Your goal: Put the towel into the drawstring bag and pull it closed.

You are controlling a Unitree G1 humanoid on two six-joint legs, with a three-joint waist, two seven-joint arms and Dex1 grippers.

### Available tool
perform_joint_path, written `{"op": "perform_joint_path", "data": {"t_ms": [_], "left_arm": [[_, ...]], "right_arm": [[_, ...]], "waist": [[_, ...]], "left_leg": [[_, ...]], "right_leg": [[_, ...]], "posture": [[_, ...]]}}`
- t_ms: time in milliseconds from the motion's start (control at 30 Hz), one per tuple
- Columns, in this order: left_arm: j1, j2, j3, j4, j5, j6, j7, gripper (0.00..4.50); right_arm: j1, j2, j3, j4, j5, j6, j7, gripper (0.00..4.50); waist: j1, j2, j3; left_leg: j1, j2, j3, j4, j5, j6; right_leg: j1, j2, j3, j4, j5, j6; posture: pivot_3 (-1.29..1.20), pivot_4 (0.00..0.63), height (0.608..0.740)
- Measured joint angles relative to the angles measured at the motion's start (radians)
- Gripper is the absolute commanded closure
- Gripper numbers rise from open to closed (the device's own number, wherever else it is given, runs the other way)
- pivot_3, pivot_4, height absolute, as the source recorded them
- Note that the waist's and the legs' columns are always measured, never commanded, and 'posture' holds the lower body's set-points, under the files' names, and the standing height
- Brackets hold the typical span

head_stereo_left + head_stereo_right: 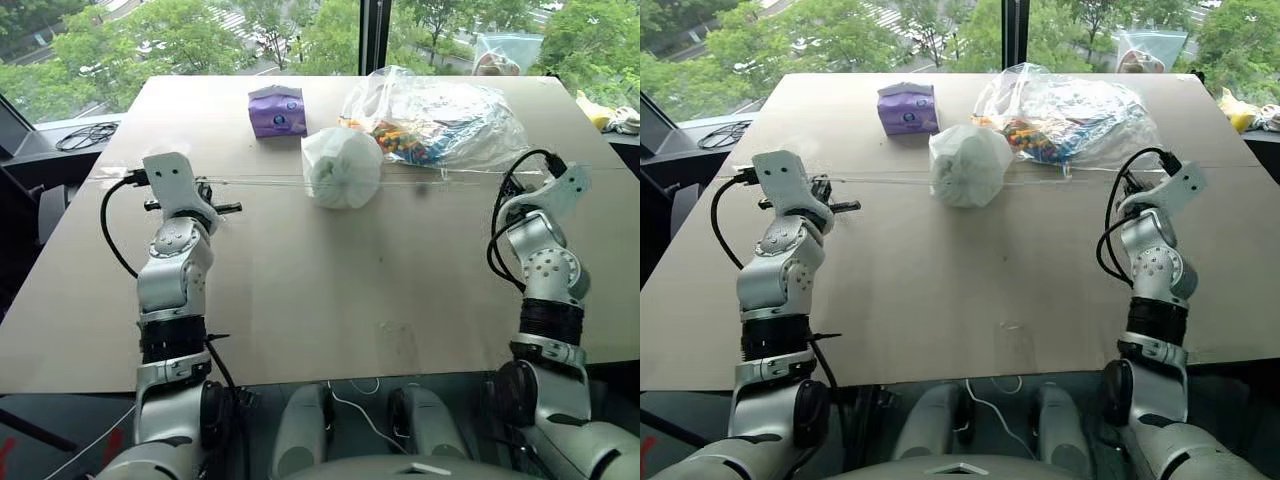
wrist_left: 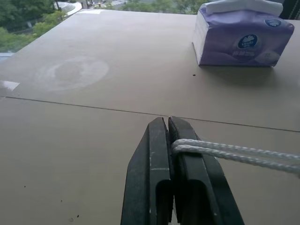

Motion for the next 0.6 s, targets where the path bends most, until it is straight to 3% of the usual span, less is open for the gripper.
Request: {"op": "perform_joint_path", "data": {"t_ms": [167, 200, 233, 300, 367, 600], "left_arm": [[0.048, 0.013, -0.081, -0.086, -0.085, 0.046, -0.218, 2.46], [0.068, 0.05, -0.084, -0.112, -0.116, 0.059, -0.287, 1.94], [0.088, 0.087, -0.081, -0.125, -0.135, 0.07, -0.333, 1.69], [0.158, 0.189, -0.051, -0.162, -0.182, 0.099, -0.452, 1.69], [0.252, 0.27, -0.023, -0.208, -0.229, 0.125, -0.562, 1.69], [0.513, 0.379, -0.012, -0.306, -0.284, 0.18, -0.721, 1.69]], "right_arm": [[0.079, -0.167, 0.229, -0.114, -0.027, 0.08, 0.364, 2.36], [0.144, -0.275, 0.329, -0.169, -0.043, 0.094, 0.522, 1.86], [0.188, -0.353, 0.387, -0.196, -0.067, 0.09, 0.612, 1.86], [0.289, -0.507, 0.49, -0.221, -0.14, 0.074, 0.793, 1.86], [0.343, -0.569, 0.503, -0.218, -0.162, 0.061, 0.903, 1.86], [0.348, -0.569, 0.403, -0.206, -0.132, 0.01, 1.037, 1.86]], "waist": [[-0.004, 0.0, 0.0], [-0.003, 0.0, 0.0], [-0.003, 0.0, 0.0], [-0.001, 0.0, 0.0], [-0.004, 0.0, 0.0], [0.008, 0.0, 0.001]], "left_leg": [[0.001, 0.001, -0.001, 0.0, 0.0, 0.0], [0.0, 0.001, -0.002, -0.001, 0.0, 0.0], [0.0, 0.001, -0.002, -0.002, 0.0, 0.0], [0.0, 0.001, -0.001, -0.005, 0.0, -0.001], [0.0, 0.001, 0.001, -0.005, -0.001, -0.002], [0.0, 0.001, -0.001, -0.006, -0.003, -0.005]], "right_leg": [[-0.001, 0.0, 0.0, 0.0, -0.003, -0.004], [-0.001, 0.0, 0.0, 0.0, -0.003, -0.004], [-0.001, 0.0, 0.0, -0.001, -0.003, -0.004], [-0.002, -0.001, 0.0, -0.003, -0.003, -0.005], [-0.004, -0.001, 0.003, -0.004, -0.003, -0.005], [-0.007, -0.006, 0.002, -0.004, -0.003, -0.005]], "posture": [[0.0, 0.15, 0.739], [0.0, 0.15, 0.739], [0.0, 0.15, 0.739], [0.0, 0.15, 0.739], [0.0, 0.15, 0.739], [0.0, 0.15, 0.739]]}}
